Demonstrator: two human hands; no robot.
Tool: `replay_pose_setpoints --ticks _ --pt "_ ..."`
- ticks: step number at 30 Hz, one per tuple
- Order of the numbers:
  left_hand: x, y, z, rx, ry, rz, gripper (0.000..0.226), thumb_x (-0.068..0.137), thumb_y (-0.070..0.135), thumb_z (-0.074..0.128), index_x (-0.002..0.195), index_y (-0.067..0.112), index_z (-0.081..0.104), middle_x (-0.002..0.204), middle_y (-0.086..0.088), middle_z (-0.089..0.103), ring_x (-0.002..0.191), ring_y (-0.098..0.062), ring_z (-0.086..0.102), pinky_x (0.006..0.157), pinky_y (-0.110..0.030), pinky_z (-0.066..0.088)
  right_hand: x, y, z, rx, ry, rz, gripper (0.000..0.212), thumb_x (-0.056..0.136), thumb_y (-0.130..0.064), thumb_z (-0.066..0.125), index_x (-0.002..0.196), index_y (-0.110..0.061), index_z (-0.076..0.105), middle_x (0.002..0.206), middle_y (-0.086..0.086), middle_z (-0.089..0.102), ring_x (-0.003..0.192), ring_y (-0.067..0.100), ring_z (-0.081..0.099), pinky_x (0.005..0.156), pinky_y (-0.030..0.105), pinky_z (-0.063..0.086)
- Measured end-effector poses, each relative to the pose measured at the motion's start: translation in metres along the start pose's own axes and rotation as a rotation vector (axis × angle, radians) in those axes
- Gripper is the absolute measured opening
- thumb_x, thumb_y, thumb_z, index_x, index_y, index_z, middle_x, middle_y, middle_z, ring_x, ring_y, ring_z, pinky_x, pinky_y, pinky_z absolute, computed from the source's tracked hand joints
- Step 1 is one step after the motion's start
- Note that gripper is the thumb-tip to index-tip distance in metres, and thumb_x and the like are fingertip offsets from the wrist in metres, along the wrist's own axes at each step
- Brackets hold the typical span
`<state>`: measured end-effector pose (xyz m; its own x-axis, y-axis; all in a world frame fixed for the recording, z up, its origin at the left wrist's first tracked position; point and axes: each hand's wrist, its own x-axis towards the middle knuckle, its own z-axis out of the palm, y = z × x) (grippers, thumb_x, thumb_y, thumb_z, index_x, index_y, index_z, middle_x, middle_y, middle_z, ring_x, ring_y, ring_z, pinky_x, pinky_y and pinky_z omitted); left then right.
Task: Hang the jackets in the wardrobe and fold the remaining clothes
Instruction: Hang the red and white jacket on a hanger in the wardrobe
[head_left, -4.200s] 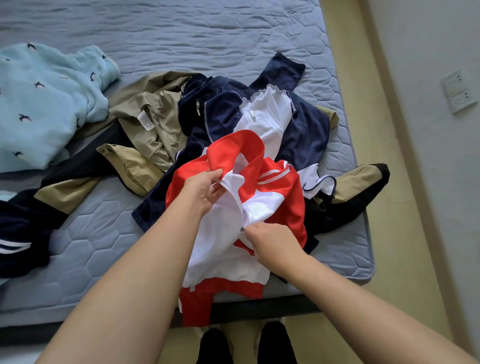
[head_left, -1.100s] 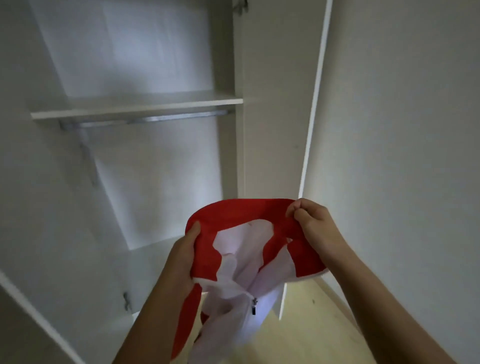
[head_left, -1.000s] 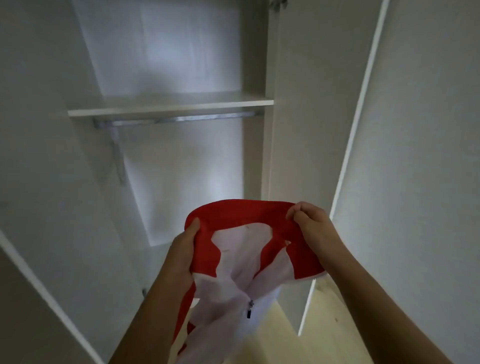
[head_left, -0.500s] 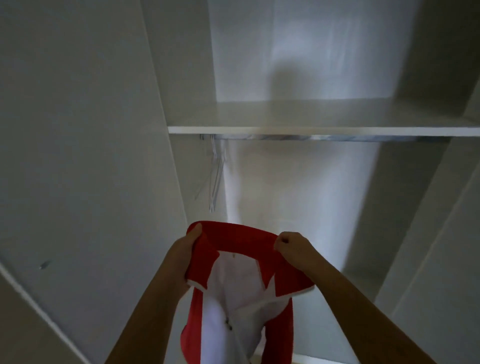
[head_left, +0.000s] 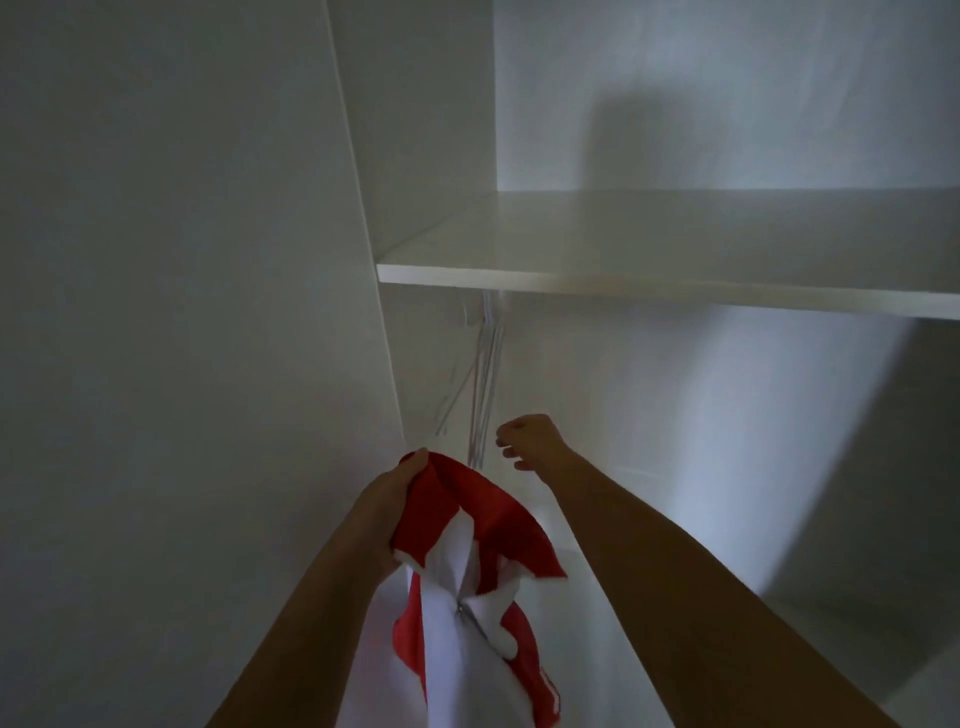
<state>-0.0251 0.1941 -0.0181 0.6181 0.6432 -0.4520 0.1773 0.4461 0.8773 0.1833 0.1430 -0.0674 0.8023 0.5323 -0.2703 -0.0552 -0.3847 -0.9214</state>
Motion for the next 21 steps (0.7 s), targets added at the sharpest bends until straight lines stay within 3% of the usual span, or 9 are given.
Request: replay_pose_setpoints --ticks 5,8,11,15,18,21 --pt "0.034 0.017 0.000 -0.065 0.009 0.014 0.026 0.094 0.029 0.055 0.094 0.005 0.065 0.089 -0.015 0.067 0.081 -0.026 0.063 0.070 -0.034 0.051 0.046 -0.009 0.030 -0.034 0.070 0.034 0.030 0.087 -0.013 0.064 0.104 0.012 0.065 0.063 0.006 0.053 0.076 0.025 0.056 0.069 0.031 0.046" --pt "0.050 0.022 -0.003 -0.074 0.009 -0.008 0.029 0.093 0.033 0.056 0.100 0.005 0.061 0.094 -0.015 0.065 0.083 -0.027 0.062 0.070 -0.036 0.051 0.065 -0.009 0.044 -0.054 0.072 0.065 0.029 0.088 -0.014 0.064 0.102 0.011 0.066 0.070 0.009 0.059 0.075 0.024 0.057 0.070 0.031 0.049" --pt "0.056 0.023 -0.003 -0.086 -0.014 -0.019 0.027 0.095 0.033 0.053 0.092 0.008 0.060 0.089 -0.012 0.063 0.081 -0.024 0.060 0.066 -0.033 0.048 0.073 -0.005 0.051 -0.093 0.098 0.021 0.026 0.089 -0.014 0.060 0.100 0.008 0.068 0.079 0.013 0.063 0.075 0.022 0.059 0.076 0.033 0.053" --pt "0.065 0.021 -0.008 -0.073 -0.027 -0.014 0.027 0.095 0.032 0.052 0.084 0.010 0.060 0.083 -0.010 0.062 0.076 -0.022 0.059 0.061 -0.031 0.046 0.072 0.005 0.054 -0.124 0.152 -0.050 0.025 0.091 -0.019 0.061 0.087 0.004 0.071 0.069 0.010 0.062 0.071 0.021 0.060 0.079 0.036 0.055" --pt "0.072 0.018 -0.007 -0.045 -0.042 -0.049 0.029 0.096 0.035 0.050 0.079 0.012 0.055 0.082 -0.009 0.058 0.076 -0.022 0.056 0.065 -0.032 0.046 0.069 0.007 0.047 -0.157 0.188 -0.084 0.022 0.092 -0.020 0.059 0.080 -0.004 0.067 0.071 0.010 0.063 0.069 0.022 0.062 0.078 0.038 0.056" --pt "0.077 0.017 -0.008 -0.063 -0.052 -0.091 0.033 0.093 0.039 0.053 0.082 0.008 0.055 0.085 -0.011 0.058 0.080 -0.024 0.056 0.075 -0.036 0.047 0.064 0.010 0.041 -0.146 0.223 -0.126 0.021 0.098 -0.017 0.045 0.085 -0.005 0.056 0.079 0.011 0.059 0.068 0.021 0.056 0.070 0.037 0.055"
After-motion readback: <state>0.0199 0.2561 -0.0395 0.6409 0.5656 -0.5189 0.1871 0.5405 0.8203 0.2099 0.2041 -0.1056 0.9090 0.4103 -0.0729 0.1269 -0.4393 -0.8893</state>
